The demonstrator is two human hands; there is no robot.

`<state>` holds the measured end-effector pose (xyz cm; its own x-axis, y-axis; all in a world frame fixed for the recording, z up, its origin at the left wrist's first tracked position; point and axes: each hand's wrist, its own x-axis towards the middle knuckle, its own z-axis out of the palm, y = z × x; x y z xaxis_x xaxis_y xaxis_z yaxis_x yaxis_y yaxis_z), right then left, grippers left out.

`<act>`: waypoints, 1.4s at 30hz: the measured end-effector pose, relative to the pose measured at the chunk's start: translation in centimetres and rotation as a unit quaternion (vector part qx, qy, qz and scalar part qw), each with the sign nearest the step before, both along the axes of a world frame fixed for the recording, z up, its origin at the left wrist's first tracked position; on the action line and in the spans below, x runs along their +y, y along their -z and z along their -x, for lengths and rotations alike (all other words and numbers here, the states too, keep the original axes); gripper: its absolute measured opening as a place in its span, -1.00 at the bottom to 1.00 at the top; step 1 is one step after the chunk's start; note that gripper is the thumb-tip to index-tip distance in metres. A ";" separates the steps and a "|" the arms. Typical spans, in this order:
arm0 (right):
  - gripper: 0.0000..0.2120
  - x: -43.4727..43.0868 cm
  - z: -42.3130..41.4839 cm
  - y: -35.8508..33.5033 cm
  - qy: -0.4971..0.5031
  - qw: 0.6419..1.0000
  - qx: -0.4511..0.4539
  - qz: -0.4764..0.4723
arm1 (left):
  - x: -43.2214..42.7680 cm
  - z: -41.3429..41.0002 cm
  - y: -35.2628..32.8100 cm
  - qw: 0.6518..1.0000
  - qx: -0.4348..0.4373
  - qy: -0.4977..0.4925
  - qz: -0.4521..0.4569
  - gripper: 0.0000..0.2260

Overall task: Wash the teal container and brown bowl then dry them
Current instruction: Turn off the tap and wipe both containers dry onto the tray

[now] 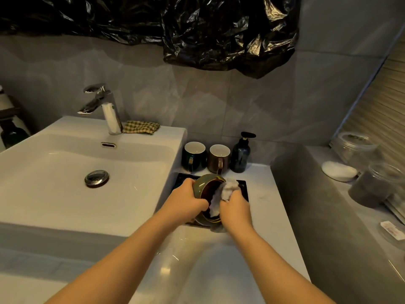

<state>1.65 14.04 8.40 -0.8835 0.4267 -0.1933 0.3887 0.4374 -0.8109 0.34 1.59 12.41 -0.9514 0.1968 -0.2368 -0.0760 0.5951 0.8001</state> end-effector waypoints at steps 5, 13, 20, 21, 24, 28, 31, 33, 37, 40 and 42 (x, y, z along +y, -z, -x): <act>-0.69 0.2 -0.3 -2.2 -0.269 0.890 0.088 -0.358 | 0.0 1.3 -1.0 0.996 0.028 0.074 0.033 -0.80; -0.82 -3.7 -0.5 -0.5 0.138 0.936 0.005 0.324 | 1.9 -1.2 -0.1 0.962 0.234 -0.137 -0.016 -0.64; -0.76 -0.2 -0.6 -0.7 -0.048 0.998 0.021 -0.019 | 0.1 -0.2 0.4 0.991 0.000 -0.056 -0.122 -0.64; -0.77 0.0 -0.6 -0.5 -0.082 0.993 0.034 -0.075 | 0.0 0.0 0.6 0.991 -0.020 -0.053 -0.119 -0.67; -0.70 0.0 -1.1 -0.6 -0.056 0.992 0.113 0.011 | 0.0 0.4 1.0 0.986 -0.024 -0.095 -0.137 -0.74; -0.55 0.9 -1.2 -0.1 -0.007 0.972 0.228 0.052 | -0.1 0.7 1.2 0.974 -0.042 -0.143 -0.172 -0.76; -0.53 0.6 -0.7 0.3 -0.140 0.978 0.152 0.029 | -0.2 1.0 1.3 0.966 -0.038 -0.170 -0.191 -0.77; -0.38 0.3 -0.4 0.3 -0.207 0.976 0.025 0.064 | -0.1 1.1 1.2 0.962 -0.021 -0.187 -0.199 -0.77; -0.34 -0.2 -0.3 0.5 -0.053 0.972 0.026 0.229 | 0.3 0.6 0.8 0.960 0.010 -0.199 -0.198 -0.73; -0.78 -0.7 0.1 1.2 0.074 0.984 0.121 0.111 | 1.1 -0.1 0.7 0.962 0.052 -0.182 -0.198 -0.72; -0.70 -1.3 0.5 1.9 0.099 0.973 0.062 0.198 | 1.6 -0.7 0.7 0.965 0.090 -0.165 -0.180 -0.71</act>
<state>1.15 12.76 6.54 -0.8188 0.5045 -0.2741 0.3213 0.0068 -0.9470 1.01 3.21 11.73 -0.9957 -0.0861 -0.0347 -0.0548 0.2431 0.9685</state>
